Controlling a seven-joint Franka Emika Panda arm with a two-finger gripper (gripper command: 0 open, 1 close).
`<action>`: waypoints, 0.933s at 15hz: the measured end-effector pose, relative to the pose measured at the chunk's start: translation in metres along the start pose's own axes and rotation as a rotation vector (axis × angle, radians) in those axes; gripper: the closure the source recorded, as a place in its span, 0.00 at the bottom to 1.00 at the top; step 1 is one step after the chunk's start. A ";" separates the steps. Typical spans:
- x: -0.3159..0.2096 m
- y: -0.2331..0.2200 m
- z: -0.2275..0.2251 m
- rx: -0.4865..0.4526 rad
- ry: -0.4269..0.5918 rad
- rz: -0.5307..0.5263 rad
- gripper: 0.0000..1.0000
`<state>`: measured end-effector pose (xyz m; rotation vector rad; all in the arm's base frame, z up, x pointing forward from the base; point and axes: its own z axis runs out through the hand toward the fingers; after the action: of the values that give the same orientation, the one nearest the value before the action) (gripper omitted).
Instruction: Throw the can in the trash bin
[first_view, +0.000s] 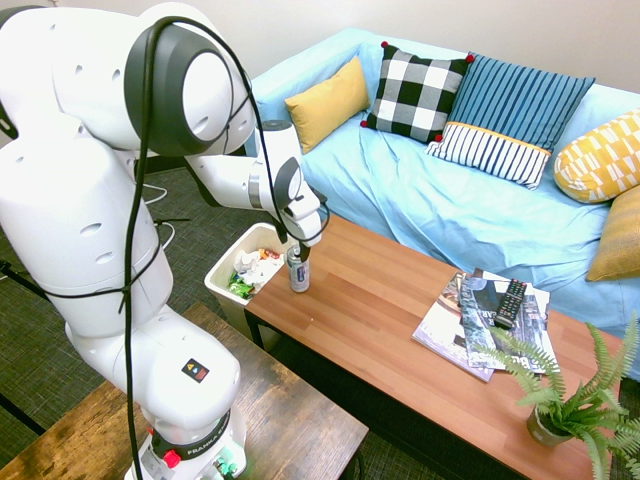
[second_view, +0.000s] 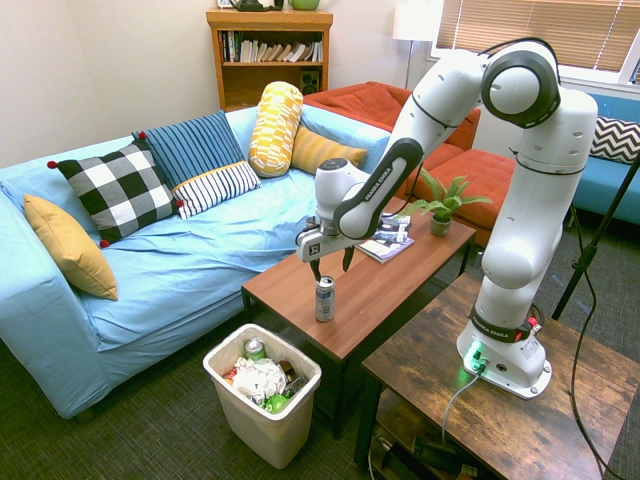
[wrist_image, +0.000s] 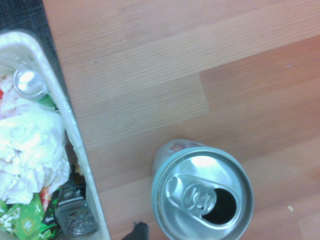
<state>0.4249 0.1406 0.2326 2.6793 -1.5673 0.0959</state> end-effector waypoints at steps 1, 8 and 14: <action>0.000 -0.004 0.008 -0.004 -0.002 0.003 0.00; 0.008 -0.028 0.049 -0.031 0.007 0.016 0.00; 0.006 -0.029 0.057 -0.045 0.014 0.020 1.00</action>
<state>0.4550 0.1465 0.1766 2.6237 -1.5738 0.0783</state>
